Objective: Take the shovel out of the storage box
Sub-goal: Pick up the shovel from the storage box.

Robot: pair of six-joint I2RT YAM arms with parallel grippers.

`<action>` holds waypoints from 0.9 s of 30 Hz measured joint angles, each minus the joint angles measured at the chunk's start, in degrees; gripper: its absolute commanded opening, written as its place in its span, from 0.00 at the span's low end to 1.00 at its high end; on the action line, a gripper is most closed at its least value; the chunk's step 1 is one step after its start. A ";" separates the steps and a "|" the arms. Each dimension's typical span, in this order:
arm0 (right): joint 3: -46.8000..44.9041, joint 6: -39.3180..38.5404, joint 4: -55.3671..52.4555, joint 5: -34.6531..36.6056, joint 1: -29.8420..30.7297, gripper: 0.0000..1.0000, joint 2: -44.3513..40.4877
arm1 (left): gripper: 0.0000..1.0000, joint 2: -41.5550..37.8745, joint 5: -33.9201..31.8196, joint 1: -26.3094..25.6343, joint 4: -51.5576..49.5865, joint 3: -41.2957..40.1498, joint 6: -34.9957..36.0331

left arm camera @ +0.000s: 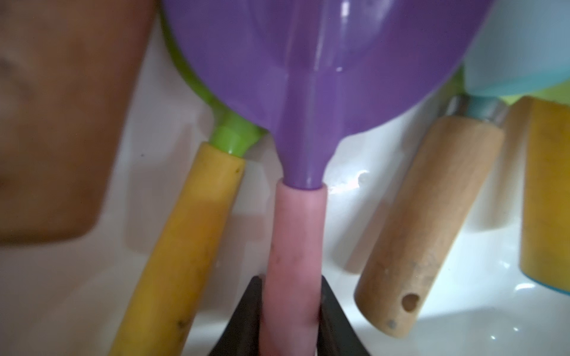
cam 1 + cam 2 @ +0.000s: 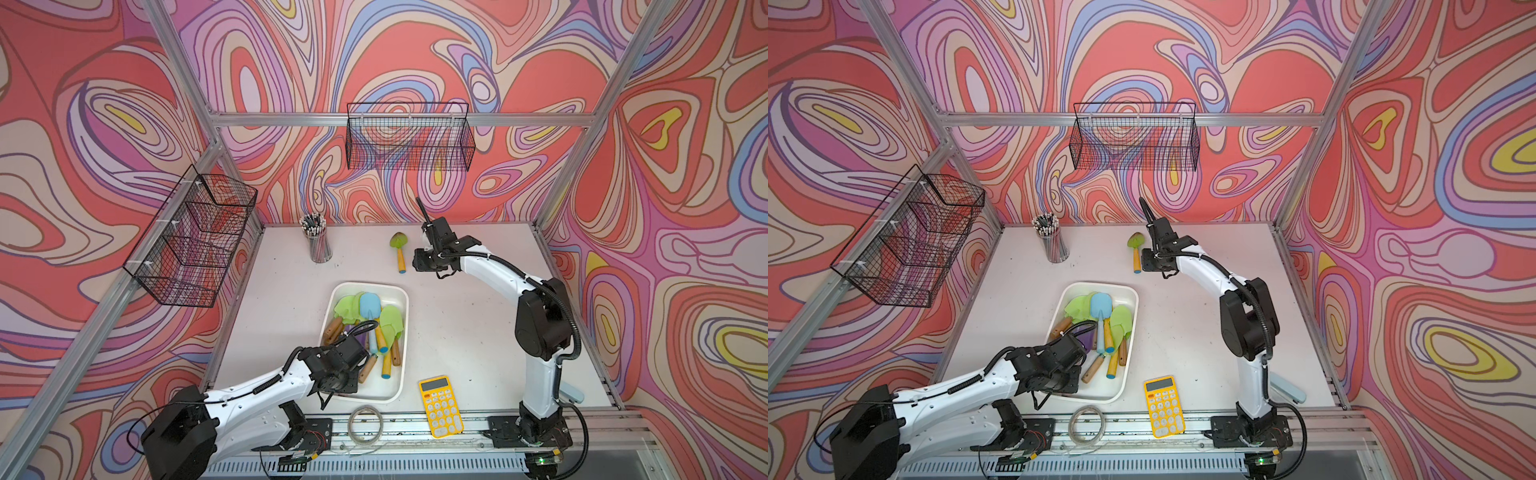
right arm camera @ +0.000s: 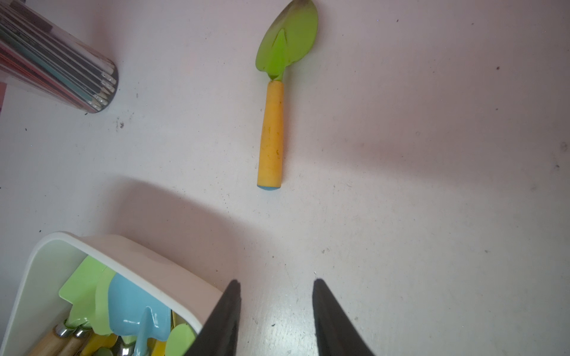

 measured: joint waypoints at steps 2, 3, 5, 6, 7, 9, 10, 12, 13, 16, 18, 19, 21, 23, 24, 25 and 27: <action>-0.85 0.00 0.24 -0.02 0.00 0.40 -1.07 | 0.15 -0.15 0.11 -0.04 0.17 0.00 -0.02; -1.36 0.00 0.35 0.00 0.00 0.39 -1.75 | 0.12 -0.31 0.11 -0.04 0.24 0.00 -0.02; -2.25 0.00 0.63 0.00 0.00 0.39 -3.04 | 0.05 -0.61 0.09 -0.04 0.35 0.02 -0.02; -2.62 0.00 0.74 0.00 0.00 0.40 -3.65 | 0.03 -0.85 0.07 -0.04 0.39 0.09 0.00; -3.10 0.00 0.94 0.00 0.00 0.39 -4.35 | 0.01 -0.98 0.02 -0.04 0.11 0.50 0.00; -4.37 0.00 1.64 0.00 0.00 0.39 -5.99 | 0.00 -1.33 -0.37 -0.04 -0.35 2.25 0.17; -5.14 0.00 1.97 -0.02 0.00 0.39 -6.91 | 0.00 -1.62 -0.63 0.00 -0.46 3.48 0.46; -6.56 0.02 2.80 -0.15 0.00 0.39 -8.50 | 0.00 -2.23 -0.85 0.50 -0.48 6.34 1.22; -7.32 0.04 3.23 -0.44 0.00 0.39 -9.33 | 0.00 -2.51 -0.83 1.03 -0.48 7.89 1.73; -10.14 0.24 5.20 -2.51 0.00 0.40 -11.72 | 0.00 -3.04 0.72 4.55 -0.13 11.43 3.45; -12.52 0.46 6.80 -4.90 0.00 0.40 -13.57 | 0.00 -3.21 3.04 8.07 1.14 12.74 4.68; -13.79 0.61 7.82 -6.34 0.00 0.40 -14.53 | 0.00 -3.21 4.66 9.88 1.90 13.18 5.29; -16.06 1.07 9.62 -9.55 0.00 0.43 -16.26 | 0.00 -3.10 8.41 13.18 3.89 13.77 6.54; -18.53 1.73 12.26 -13.60 0.00 0.46 -18.08 | 0.00 -2.49 12.83 15.74 6.49 14.56 7.26; -20.15 2.43 14.12 -16.46 0.00 0.47 -19.15 | 0.00 -1.92 15.37 17.05 8.37 14.95 7.56; -21.29 2.93 15.65 -18.80 0.00 0.48 -19.98 | 0.00 -1.22 18.12 18.10 10.49 15.39 7.65; -23.52 3.74 18.75 -22.93 0.00 0.49 -21.40 | 0.00 0.09 22.82 19.98 14.97 15.69 7.52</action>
